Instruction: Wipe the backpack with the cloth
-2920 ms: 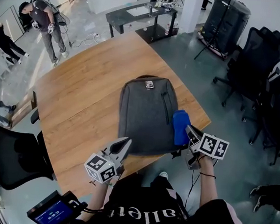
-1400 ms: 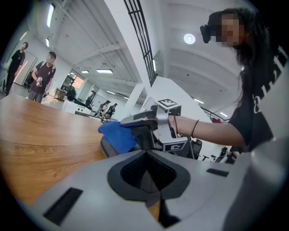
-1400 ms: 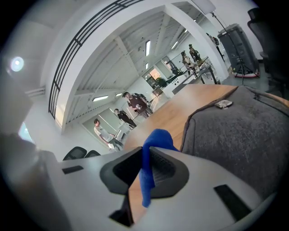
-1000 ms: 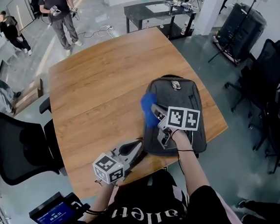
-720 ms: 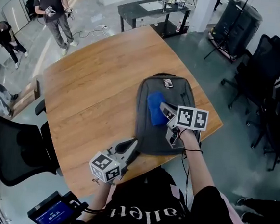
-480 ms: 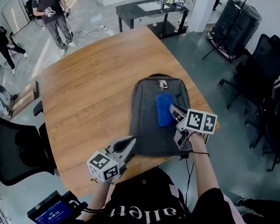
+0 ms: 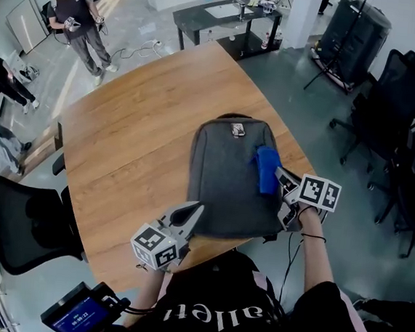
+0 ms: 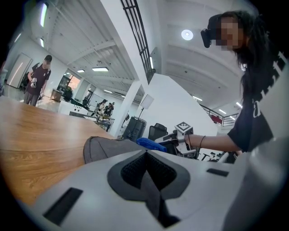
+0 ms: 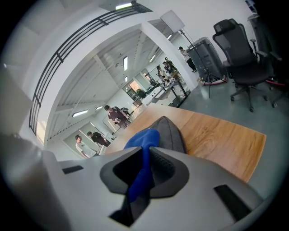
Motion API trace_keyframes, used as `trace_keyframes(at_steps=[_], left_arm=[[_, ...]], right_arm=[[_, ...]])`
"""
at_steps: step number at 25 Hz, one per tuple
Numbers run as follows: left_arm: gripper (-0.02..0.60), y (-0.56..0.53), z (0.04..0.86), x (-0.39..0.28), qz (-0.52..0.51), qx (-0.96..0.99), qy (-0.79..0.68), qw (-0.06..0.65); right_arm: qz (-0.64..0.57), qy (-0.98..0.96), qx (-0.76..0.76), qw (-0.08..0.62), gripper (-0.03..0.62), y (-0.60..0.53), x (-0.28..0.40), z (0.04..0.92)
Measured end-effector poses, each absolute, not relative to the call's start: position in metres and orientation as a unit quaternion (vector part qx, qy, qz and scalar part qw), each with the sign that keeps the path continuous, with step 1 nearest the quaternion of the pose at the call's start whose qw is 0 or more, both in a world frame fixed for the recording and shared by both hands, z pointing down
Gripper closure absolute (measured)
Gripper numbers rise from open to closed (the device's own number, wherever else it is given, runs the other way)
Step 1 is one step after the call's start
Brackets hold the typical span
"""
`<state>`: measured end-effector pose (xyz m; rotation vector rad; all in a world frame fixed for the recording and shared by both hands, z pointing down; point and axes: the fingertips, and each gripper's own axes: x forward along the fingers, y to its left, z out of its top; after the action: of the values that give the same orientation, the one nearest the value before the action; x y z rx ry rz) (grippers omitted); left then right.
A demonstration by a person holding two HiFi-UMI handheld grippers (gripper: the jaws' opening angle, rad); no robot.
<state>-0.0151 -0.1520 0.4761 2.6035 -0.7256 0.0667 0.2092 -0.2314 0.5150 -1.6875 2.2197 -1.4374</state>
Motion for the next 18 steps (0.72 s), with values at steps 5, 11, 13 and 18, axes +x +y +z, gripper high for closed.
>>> trace_keyframes(at_steps=[5,11,13,18], left_arm=[[0.581,-0.158,0.473,-0.009,0.023,0.94,-0.264,0.217],[0.581,-0.155,0.473,0.002,0.027,0.941,-0.256,0.219],[0.581,-0.156,0.473,0.003,0.027,0.942,-0.255,0.219],[0.581,-0.155,0.473,0.002,0.027,0.94,-0.26,0.219]], right_arm=[[-0.465,0.69,-0.555,0.008,0.537,-0.22,0.24,0.524],[-0.466,0.665,-0.583,-0.002,0.537,-0.204,0.276,0.533],[-0.464,0.665,-0.585,0.001,0.537,-0.204,0.279,0.529],[-0.451,0.686,-0.571,0.014,0.537,-0.22,0.268,0.506]])
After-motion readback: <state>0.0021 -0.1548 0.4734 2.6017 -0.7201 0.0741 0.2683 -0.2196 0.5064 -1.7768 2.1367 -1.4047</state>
